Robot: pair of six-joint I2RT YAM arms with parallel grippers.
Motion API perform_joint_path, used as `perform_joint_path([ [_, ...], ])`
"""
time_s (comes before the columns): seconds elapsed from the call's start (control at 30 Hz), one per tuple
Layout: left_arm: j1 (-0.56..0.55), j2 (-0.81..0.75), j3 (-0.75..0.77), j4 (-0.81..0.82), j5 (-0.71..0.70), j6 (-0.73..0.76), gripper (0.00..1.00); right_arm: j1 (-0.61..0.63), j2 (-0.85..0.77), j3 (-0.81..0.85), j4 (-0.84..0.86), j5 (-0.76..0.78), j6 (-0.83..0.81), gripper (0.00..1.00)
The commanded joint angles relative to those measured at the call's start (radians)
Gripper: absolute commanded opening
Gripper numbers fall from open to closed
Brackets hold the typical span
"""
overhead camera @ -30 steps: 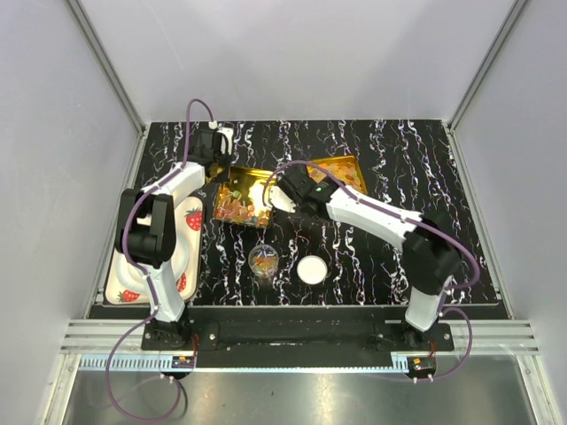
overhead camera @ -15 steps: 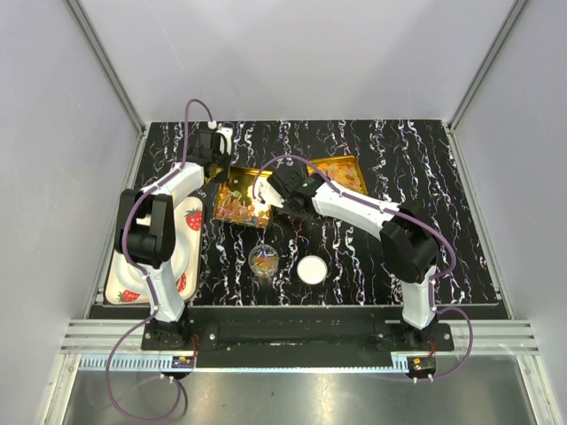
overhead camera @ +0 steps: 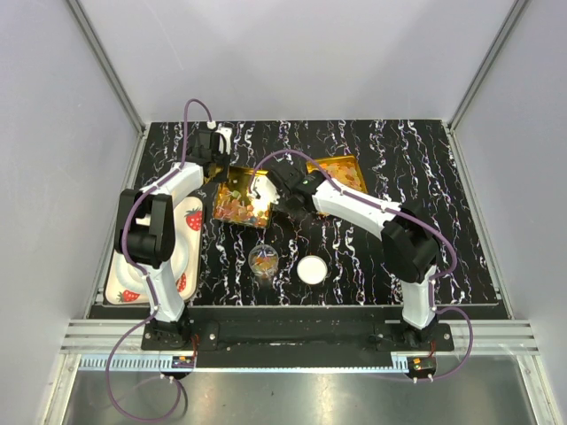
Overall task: Pack the candies
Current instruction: Scoop the fake candies from the storage box.
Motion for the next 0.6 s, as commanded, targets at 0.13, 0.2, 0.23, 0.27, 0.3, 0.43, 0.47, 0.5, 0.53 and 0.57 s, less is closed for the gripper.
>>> perform_joint_path([
  [0.13,0.000,-0.036,0.005,0.046,0.024,0.007,0.00,-0.001,-0.099,0.015,0.123,-0.066,0.013,0.00],
  [0.2,0.000,-0.036,0.005,0.046,0.026,0.007,0.00,0.001,-0.102,0.006,0.132,-0.040,0.002,0.00],
  [0.23,0.000,-0.037,0.005,0.045,0.024,0.007,0.00,-0.001,-0.103,0.001,0.133,-0.002,-0.006,0.00],
  [0.27,0.002,-0.036,0.003,0.045,0.021,0.007,0.00,0.001,-0.106,-0.002,0.132,0.022,-0.018,0.00],
  [0.3,0.002,-0.036,0.006,0.045,0.023,0.005,0.00,0.001,-0.112,-0.007,0.136,0.043,-0.026,0.00],
  [0.43,0.000,-0.027,0.011,0.042,0.024,0.007,0.00,0.001,-0.151,-0.039,0.150,0.163,-0.072,0.00],
  [0.47,0.002,-0.022,0.012,0.039,0.023,0.007,0.00,0.001,-0.169,-0.045,0.156,0.187,-0.093,0.00],
  [0.5,0.000,-0.020,0.014,0.039,0.026,0.007,0.00,0.001,-0.180,-0.048,0.170,0.231,-0.105,0.00],
  [0.53,0.000,-0.020,0.017,0.037,0.026,0.007,0.00,0.001,-0.192,-0.053,0.173,0.244,-0.130,0.00],
  [0.57,0.000,-0.017,0.018,0.034,0.029,0.005,0.00,0.001,-0.218,-0.057,0.184,0.256,-0.141,0.00],
])
